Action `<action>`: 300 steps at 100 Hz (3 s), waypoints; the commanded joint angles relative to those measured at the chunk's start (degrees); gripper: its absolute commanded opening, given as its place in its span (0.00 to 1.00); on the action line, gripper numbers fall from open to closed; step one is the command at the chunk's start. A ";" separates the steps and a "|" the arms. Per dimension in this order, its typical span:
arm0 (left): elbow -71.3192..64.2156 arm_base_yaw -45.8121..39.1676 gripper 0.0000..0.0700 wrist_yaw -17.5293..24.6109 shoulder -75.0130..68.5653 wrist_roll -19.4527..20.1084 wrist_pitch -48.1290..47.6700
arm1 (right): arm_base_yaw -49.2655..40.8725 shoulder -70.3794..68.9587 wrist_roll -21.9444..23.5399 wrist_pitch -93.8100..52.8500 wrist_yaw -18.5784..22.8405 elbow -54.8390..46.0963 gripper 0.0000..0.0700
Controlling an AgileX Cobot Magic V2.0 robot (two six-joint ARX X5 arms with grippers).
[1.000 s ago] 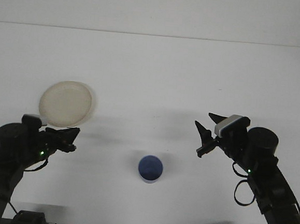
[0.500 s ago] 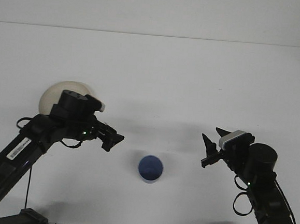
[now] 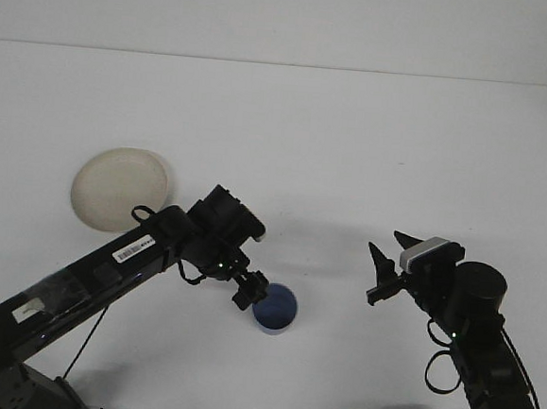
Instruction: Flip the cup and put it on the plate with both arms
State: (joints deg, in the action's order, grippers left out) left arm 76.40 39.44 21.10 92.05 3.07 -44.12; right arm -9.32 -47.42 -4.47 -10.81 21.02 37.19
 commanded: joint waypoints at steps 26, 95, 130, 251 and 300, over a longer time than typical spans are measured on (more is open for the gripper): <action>1.03 4.20 0.67 -3.80 6.58 -1.18 4.31 | -0.11 -0.28 0.61 0.72 0.22 0.24 0.49; 6.19 2.71 0.02 -9.57 5.44 -0.74 -1.49 | -0.09 -0.28 0.61 0.72 0.17 0.24 0.49; 14.36 -17.68 0.02 -16.98 -3.69 1.25 -6.05 | -0.09 -0.28 0.61 0.74 0.17 0.24 0.49; 16.20 -49.44 0.65 -14.58 15.26 3.26 -0.77 | -0.09 -0.31 0.59 0.55 0.07 0.24 0.49; 25.33 -49.46 0.65 -14.56 -4.02 2.21 -7.19 | 1.70 -0.24 1.42 1.97 -6.51 0.24 0.49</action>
State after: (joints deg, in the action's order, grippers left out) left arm 100.18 -9.87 6.22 90.85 5.37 -50.92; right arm -8.40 -47.42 -4.36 -10.15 15.09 37.19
